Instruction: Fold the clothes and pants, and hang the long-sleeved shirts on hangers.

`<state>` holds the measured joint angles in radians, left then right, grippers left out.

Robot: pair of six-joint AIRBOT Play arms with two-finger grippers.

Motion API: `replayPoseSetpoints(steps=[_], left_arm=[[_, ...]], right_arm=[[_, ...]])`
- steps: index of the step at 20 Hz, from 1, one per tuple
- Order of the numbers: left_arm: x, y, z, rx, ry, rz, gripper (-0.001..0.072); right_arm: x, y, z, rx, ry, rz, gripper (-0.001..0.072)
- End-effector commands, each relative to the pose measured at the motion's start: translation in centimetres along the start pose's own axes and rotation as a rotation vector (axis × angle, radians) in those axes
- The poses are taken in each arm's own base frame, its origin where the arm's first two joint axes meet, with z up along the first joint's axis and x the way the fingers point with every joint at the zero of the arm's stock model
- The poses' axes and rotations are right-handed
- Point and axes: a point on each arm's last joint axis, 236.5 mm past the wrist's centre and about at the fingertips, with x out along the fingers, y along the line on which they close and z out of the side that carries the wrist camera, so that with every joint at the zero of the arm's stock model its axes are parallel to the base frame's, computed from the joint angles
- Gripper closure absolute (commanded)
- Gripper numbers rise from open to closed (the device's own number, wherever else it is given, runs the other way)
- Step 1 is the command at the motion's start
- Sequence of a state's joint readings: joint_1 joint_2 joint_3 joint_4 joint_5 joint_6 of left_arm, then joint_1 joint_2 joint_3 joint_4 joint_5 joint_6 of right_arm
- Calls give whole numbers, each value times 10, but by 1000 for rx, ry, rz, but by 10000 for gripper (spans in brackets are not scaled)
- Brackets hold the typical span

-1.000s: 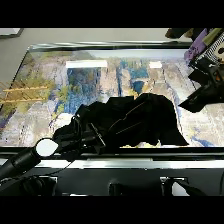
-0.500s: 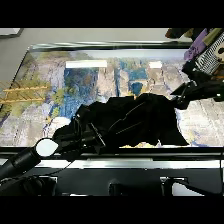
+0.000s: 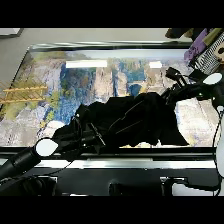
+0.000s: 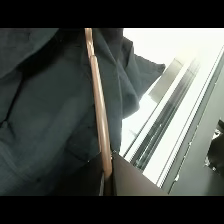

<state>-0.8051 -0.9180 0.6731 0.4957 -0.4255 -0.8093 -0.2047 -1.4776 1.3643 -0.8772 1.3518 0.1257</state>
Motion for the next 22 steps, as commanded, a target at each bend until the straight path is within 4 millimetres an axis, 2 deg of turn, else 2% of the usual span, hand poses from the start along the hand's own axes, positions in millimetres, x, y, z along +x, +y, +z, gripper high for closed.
replayPoseSetpoints(steps=[1, 3, 4, 5, 6, 7, 10, 12, 13, 14, 15, 17, 18, 19, 20, 22], left_arm=[[0, 0, 0, 3, 2, -2, 684], [0, 0, 0, -1, 2, -1, 678], [0, 0, 0, 0, 1, -1, 618], [0, 0, 0, 0, 0, 1, 463], [0, 2, 0, -2, -2, 5, 271], [0, 5, 1, -5, -7, 13, 173], [-7, 29, 11, -49, -34, 65, 166], [-18, 55, 20, -197, -69, 114, 166], [-24, 67, 19, -281, -63, 126, 165], [-30, 79, 8, -348, -17, 143, 165], [-38, 92, -11, -401, 61, 179, 166], [-64, 122, -68, -508, 279, 334, 165], [-77, 131, -89, -522, 363, 402, 165], [-83, 134, -99, -509, 412, 434, 165], [-82, 132, -101, -488, 423, 432, 165], [-66, 124, -97, -438, 404, 411, 166]], right_arm=[[-1, 12, 3, 2, -2, 43, 680], [-9, 12, 5, -14, 6, 20, 681], [-14, 10, 4, -27, 21, -3, 682], [-20, 10, 4, -43, 37, -24, 682], [-27, 11, 4, -58, 53, -41, 683], [-34, 12, 4, -70, 69, -62, 683], [-57, 15, 8, -64, 101, -131, 684], [-70, 20, 14, -26, 98, -165, 684], [-76, 24, 19, -2, 89, -178, 684], [-81, 28, 22, 22, 83, -184, 684], [-87, 34, 25, 58, 77, -188, 683], [-97, 44, 31, 127, 64, -201, 683], [-102, 49, 35, 148, 57, -207, 683], [-105, 54, 39, 176, 45, -207, 683], [-107, 60, 40, 201, 40, -197, 683], [-107, 70, 38, 257, 51, -164, 683]])
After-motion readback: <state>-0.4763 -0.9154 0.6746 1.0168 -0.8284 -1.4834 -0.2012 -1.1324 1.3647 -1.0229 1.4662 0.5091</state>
